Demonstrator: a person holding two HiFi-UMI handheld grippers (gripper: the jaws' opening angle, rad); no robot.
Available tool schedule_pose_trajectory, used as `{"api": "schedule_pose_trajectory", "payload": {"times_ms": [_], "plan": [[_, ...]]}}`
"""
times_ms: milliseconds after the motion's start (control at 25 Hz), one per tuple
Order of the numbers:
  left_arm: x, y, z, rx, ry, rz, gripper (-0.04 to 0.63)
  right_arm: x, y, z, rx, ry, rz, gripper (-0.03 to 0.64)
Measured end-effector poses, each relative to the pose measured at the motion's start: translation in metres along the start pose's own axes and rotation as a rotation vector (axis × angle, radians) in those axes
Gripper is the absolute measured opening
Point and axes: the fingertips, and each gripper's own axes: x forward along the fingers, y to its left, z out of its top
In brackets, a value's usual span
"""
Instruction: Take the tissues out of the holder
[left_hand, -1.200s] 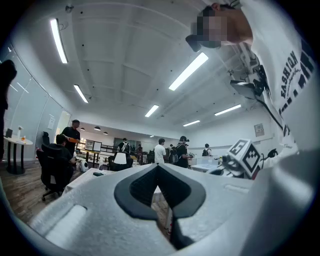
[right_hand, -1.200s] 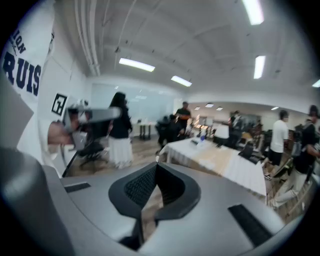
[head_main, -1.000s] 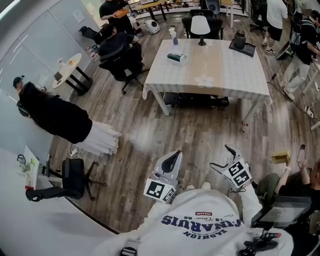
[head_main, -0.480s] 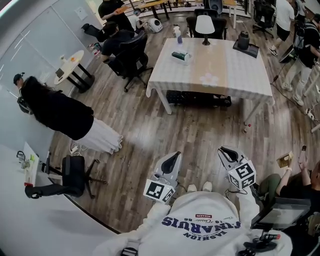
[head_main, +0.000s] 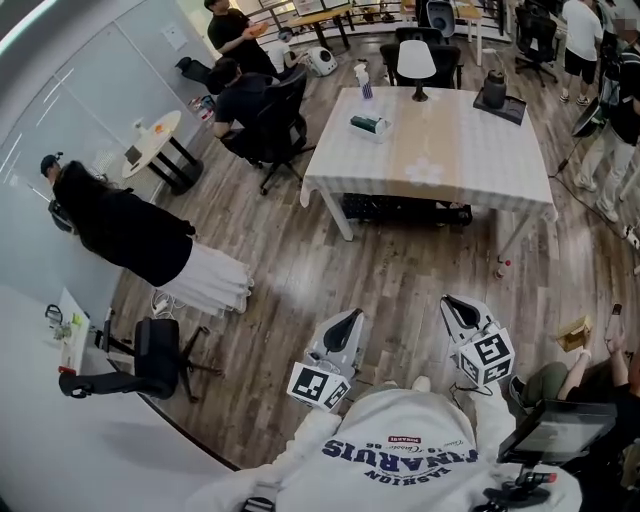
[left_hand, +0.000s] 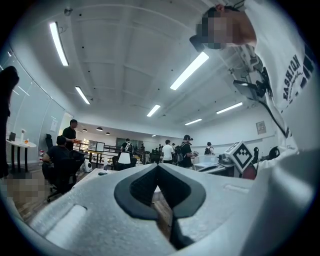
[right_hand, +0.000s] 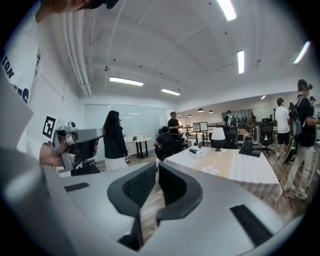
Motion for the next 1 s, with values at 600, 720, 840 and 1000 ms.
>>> {"api": "schedule_pose_trajectory", "payload": {"times_ms": [600, 720, 840, 1000], "plan": [[0.062, 0.027, -0.027, 0.001, 0.016, 0.076, 0.005, 0.044, -0.055, 0.027, -0.084, -0.065, 0.020, 0.008], [0.085, 0.045, -0.031, 0.000, 0.020, 0.064, 0.005, 0.064, -0.064, 0.029, -0.073, -0.061, 0.018, 0.008], [0.113, 0.074, -0.036, -0.018, 0.028, 0.053, 0.005, 0.091, -0.074, 0.037, -0.071, -0.053, 0.024, 0.008], [0.152, 0.119, -0.033, -0.014, 0.016, 0.038, 0.005, 0.143, -0.091, 0.052, -0.090, -0.029, 0.031, 0.008]]}}
